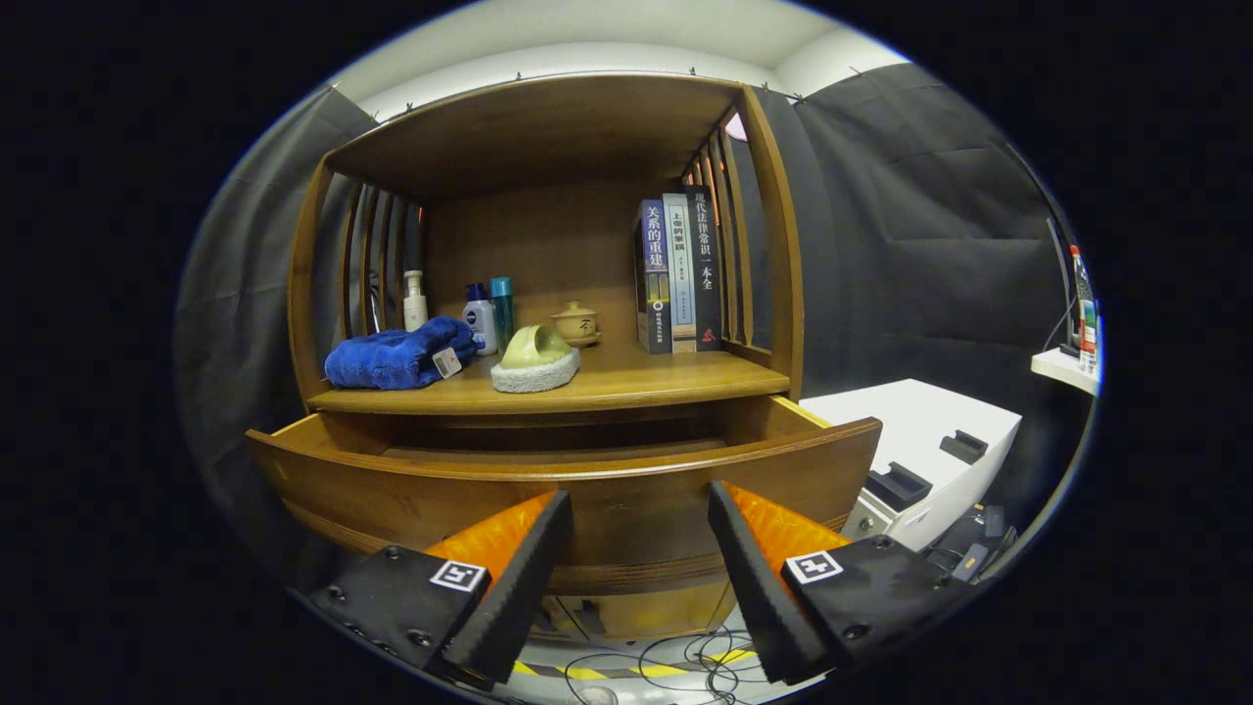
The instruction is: Pull open the drawer, take out the items inside it, and place them on the countertop above the cabinet.
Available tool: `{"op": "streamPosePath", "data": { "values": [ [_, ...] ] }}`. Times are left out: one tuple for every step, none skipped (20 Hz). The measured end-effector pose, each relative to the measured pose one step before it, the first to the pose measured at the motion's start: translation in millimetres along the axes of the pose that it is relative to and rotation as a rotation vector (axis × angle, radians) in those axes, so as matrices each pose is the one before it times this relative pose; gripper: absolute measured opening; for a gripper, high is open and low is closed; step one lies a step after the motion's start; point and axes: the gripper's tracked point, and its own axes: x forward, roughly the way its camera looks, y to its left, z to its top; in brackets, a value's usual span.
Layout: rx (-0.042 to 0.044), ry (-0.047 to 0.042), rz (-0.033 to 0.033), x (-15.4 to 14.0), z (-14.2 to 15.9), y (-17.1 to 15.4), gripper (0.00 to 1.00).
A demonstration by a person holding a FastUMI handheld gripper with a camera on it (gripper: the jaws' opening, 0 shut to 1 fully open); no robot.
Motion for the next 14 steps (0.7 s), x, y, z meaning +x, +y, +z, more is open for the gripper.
{"op": "streamPosePath", "data": {
  "values": [
    [-0.00290,-0.00140,-0.00084,4.50,1.20,0.97,0.96],
    [-0.00752,-0.00226,-0.00161,5.45,0.76,0.23,0.96],
    [-0.00633,-0.00123,-0.00427,5.54,1.31,0.37,0.96],
    [-0.00389,0.00217,-0.00583,5.20,0.46,0.23,0.96],
    [0.00118,0.00270,-0.00597,6.43,1.25,0.84,0.96],
    [0.00873,0.00665,-0.00583,5.95,0.45,0.83,0.96],
    [0.00869,0.00792,-0.00277,3.67,4.26,1.63,0.96],
    [0.00211,0.00496,-0.00039,5.19,1.11,1.11,0.96],
    [-0.00720,0.00466,0.00135,4.71,2.01,0.69,0.96],
    [-0.00729,-0.00081,0.00046,4.66,1.16,0.08,0.96],
    [-0.00270,-0.00190,-0.00136,5.80,1.28,0.48,0.96],
    [0.00363,-0.00237,-0.00302,5.33,0.74,0.61,0.96],
    [0.00642,-0.00015,-0.00305,4.62,-0.02,0.73,0.96],
    [0.00911,0.00536,-0.00394,4.57,-0.83,1.04,0.96]
  ]
}}
